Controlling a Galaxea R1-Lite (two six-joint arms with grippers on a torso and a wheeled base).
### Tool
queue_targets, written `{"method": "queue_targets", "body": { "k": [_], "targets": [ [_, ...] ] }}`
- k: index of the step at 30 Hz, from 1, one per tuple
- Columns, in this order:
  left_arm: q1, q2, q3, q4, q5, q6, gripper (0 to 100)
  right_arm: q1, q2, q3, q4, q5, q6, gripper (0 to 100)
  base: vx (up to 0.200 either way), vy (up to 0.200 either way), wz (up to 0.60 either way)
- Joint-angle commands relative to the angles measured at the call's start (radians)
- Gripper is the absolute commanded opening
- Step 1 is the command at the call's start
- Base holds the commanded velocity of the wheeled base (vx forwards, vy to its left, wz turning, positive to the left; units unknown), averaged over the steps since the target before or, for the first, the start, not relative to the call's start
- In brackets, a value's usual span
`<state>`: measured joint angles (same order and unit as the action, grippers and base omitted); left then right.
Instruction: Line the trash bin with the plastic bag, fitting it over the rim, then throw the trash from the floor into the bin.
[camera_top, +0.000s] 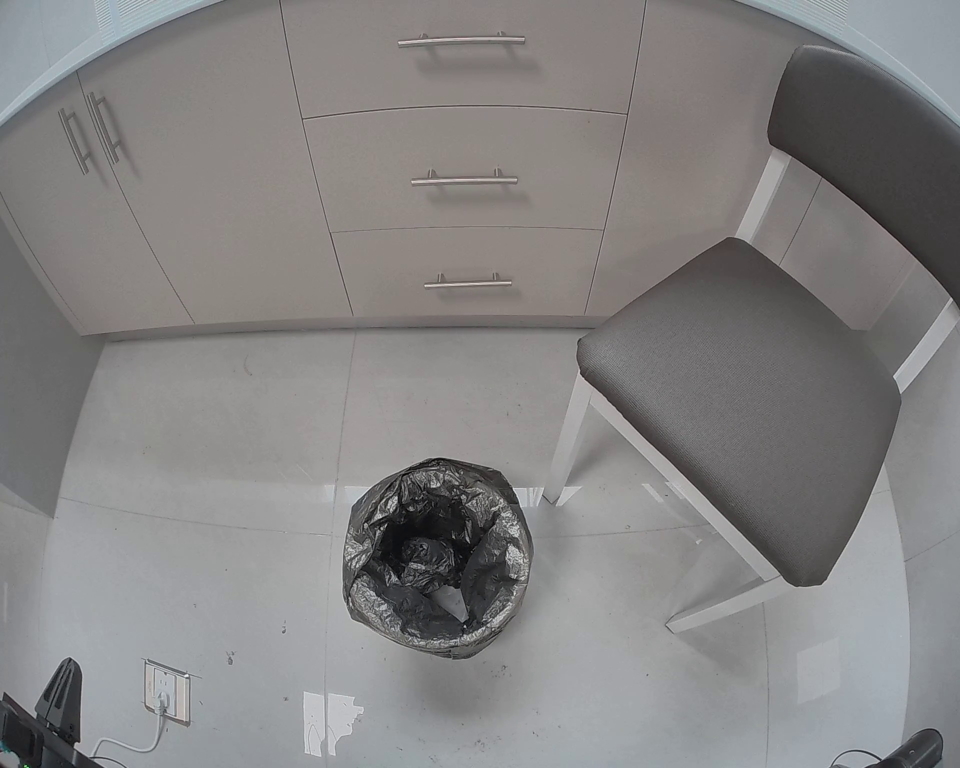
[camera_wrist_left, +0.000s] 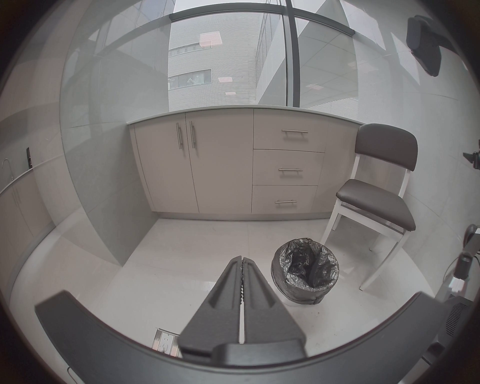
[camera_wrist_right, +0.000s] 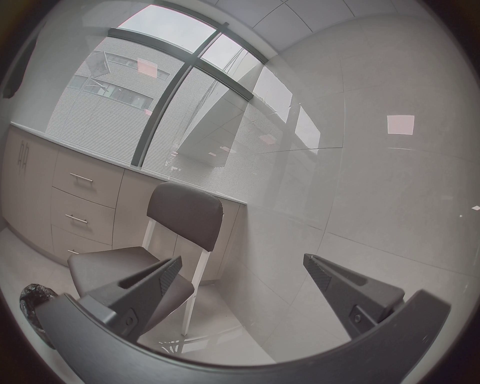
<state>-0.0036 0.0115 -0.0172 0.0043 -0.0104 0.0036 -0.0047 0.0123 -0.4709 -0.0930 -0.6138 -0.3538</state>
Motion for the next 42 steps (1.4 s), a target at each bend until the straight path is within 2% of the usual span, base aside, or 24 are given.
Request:
{"method": "queue_targets", "body": {
  "k": [1, 4, 6, 7, 12, 14, 15, 16, 18, 19, 21, 22, 23, 24, 31, 34, 35, 36, 37, 39, 42],
  "targets": [
    [-0.001, -0.011, 0.017, -0.001, -0.020, 0.012, 0, 0.000, -0.012, 0.181, 0.018, -0.001, 0.130, 100, 0.000, 0.000, 0.00],
    [0.001, -0.011, 0.017, -0.001, -0.020, 0.012, 0, 0.000, -0.012, 0.371, -0.059, 0.014, 0.240, 100, 0.000, 0.000, 0.00],
    [0.001, -0.011, 0.017, -0.001, -0.020, 0.012, 0, 0.000, -0.012, 0.471, -0.156, 0.055, 0.253, 100, 0.000, 0.000, 0.00],
    [0.001, -0.011, 0.017, -0.001, -0.020, 0.012, 0, 0.000, -0.012, 0.471, -0.157, 0.065, 0.263, 100, 0.000, 0.000, 0.00],
    [0.001, -0.011, 0.017, -0.001, -0.020, 0.012, 0, 0.002, -0.012, 0.463, 0.059, 0.146, 0.411, 100, 0.000, 0.000, 0.00],
    [0.001, -0.011, 0.017, -0.001, -0.020, 0.012, 0, 0.002, -0.012, 0.452, 0.081, 0.223, 0.454, 100, 0.000, 0.000, 0.00],
    [0.001, -0.011, 0.017, -0.001, -0.020, 0.012, 0, 0.002, -0.012, 0.454, 0.079, 0.281, 0.450, 100, 0.000, 0.000, 0.00],
    [0.001, -0.011, 0.017, -0.001, -0.020, 0.012, 0, 0.002, -0.011, 0.454, 0.081, 0.309, 0.438, 100, 0.000, 0.000, 0.00],
    [0.001, -0.011, 0.017, -0.001, -0.020, 0.012, 0, 0.002, -0.011, 0.454, 0.081, 0.345, 0.380, 100, 0.000, 0.000, 0.00],
    [0.001, -0.011, 0.017, -0.001, -0.020, 0.012, 0, 0.002, -0.011, 0.454, 0.081, 0.345, 0.380, 100, 0.000, 0.000, 0.00],
    [0.001, -0.011, 0.017, -0.001, -0.020, 0.012, 0, 0.000, -0.011, 0.452, 0.079, 0.447, 0.228, 100, 0.000, 0.000, 0.00],
    [0.001, -0.011, 0.017, -0.001, -0.020, 0.012, 0, 0.000, -0.011, 0.452, 0.078, 0.471, 0.216, 100, 0.000, 0.000, 0.00],
    [0.001, -0.011, 0.017, -0.001, -0.020, 0.012, 0, 0.002, -0.011, 0.452, 0.076, 0.575, 0.191, 100, 0.000, 0.000, 0.00],
    [0.001, -0.011, 0.017, -0.001, -0.020, 0.012, 0, 0.002, -0.011, 0.452, 0.078, 0.600, 0.191, 100, 0.000, 0.000, 0.00],
    [0.001, -0.011, 0.017, -0.001, -0.020, 0.012, 0, 0.002, -0.011, 0.446, 0.091, 0.612, 0.213, 100, 0.000, 0.000, 0.00],
    [0.001, -0.011, 0.017, -0.001, -0.020, 0.012, 0, 0.002, -0.012, 0.451, 0.078, 0.533, 0.213, 100, 0.000, 0.000, 0.00],
    [0.001, -0.011, 0.017, -0.001, -0.020, 0.012, 0, 0.002, -0.012, 0.454, 0.070, 0.471, 0.250, 100, 0.000, 0.000, 0.00],
    [0.001, -0.011, 0.017, -0.001, -0.020, 0.012, 0, 0.002, -0.012, 0.457, 0.053, 0.422, 0.322, 100, 0.000, 0.000, 0.00],
    [0.001, -0.011, 0.017, -0.001, -0.020, 0.012, 0, 0.002, -0.012, 0.460, 0.047, 0.404, 0.391, 100, 0.000, 0.000, 0.00],
    [0.001, -0.011, 0.017, -0.001, -0.020, 0.012, 0, 0.002, -0.011, 0.465, 0.052, 0.413, 0.500, 100, 0.000, 0.000, 0.00],
    [0.001, -0.011, 0.017, -0.001, -0.020, 0.012, 0, 0.002, -0.012, 0.466, 0.047, 0.413, 0.492, 100, 0.000, 0.000, 0.00]
  ]
}}
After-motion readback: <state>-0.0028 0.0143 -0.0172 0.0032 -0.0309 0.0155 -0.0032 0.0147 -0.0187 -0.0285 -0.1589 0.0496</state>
